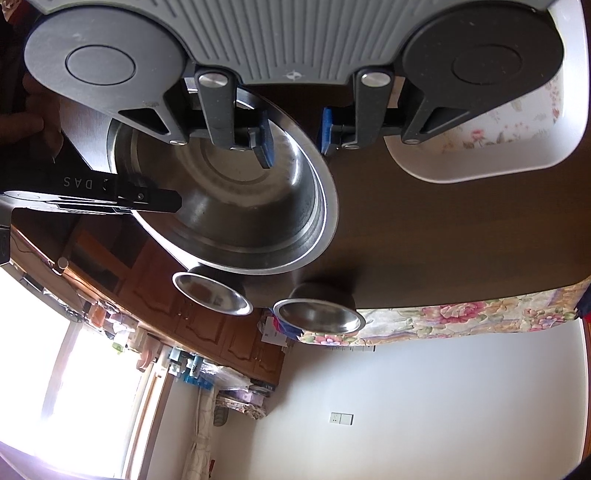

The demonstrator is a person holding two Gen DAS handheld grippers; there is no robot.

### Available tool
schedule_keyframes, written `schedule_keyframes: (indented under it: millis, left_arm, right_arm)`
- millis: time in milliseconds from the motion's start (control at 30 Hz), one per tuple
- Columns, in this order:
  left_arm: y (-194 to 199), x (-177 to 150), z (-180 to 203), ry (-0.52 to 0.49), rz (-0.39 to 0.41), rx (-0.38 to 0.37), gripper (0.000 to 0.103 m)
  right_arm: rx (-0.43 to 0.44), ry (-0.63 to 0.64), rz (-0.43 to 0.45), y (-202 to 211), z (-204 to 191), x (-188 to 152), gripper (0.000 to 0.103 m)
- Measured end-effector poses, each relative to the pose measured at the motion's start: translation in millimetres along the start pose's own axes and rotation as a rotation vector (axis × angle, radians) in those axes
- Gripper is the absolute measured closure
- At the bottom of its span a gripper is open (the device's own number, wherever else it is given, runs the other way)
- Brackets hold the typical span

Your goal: Organize plates and bowls

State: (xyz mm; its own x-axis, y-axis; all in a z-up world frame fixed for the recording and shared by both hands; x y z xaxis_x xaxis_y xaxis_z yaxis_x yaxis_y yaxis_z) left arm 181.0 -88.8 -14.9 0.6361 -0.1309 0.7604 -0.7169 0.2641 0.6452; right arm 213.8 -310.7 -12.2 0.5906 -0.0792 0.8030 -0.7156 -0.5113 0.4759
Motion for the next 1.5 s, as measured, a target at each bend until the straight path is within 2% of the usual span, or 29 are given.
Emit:
schedule_keyframes:
  millis: [467,1300,1400,1500]
  left_arm:
    - [0.8,-11.7,2.8,-0.012,-0.013,-0.006,0.075]
    - [2.2,-11.6,6.0,-0.029,-0.003,0.002,0.073]
    - [2.4,-9.7,3.5,-0.022,0.000,0.008,0.071]
    - [3.2,-6.7,0.2,-0.017,0.007,0.014,0.070]
  right_arm:
    - [0.002,-0.009,-0.007,3.3,0.9,-10.2,0.078]
    - [-0.003,0.018,-0.008,3.9,-1.3,-12.9,0.077]
    - [-0.012,0.027,0.004,7.6,-0.2,-8.7,0.070]
    - [-0.024,0.040,0.023,12.8,0.9,-2.4,0.070]
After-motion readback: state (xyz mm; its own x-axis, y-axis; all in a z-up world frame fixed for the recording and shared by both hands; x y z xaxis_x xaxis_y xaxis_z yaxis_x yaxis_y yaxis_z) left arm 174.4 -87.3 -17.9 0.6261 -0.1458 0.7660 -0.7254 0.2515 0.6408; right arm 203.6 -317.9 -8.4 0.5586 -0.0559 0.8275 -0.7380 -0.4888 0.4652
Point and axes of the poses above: each gripper's, at about its wrist camera, not at the fingertips, and y roughly against the way its jaws point, z to its right, x to its top, the point moved 3 cm from there along -y, roughly the way its jaws point, and after that the axes turned 11 degrees about x, right-handed, at the moved point
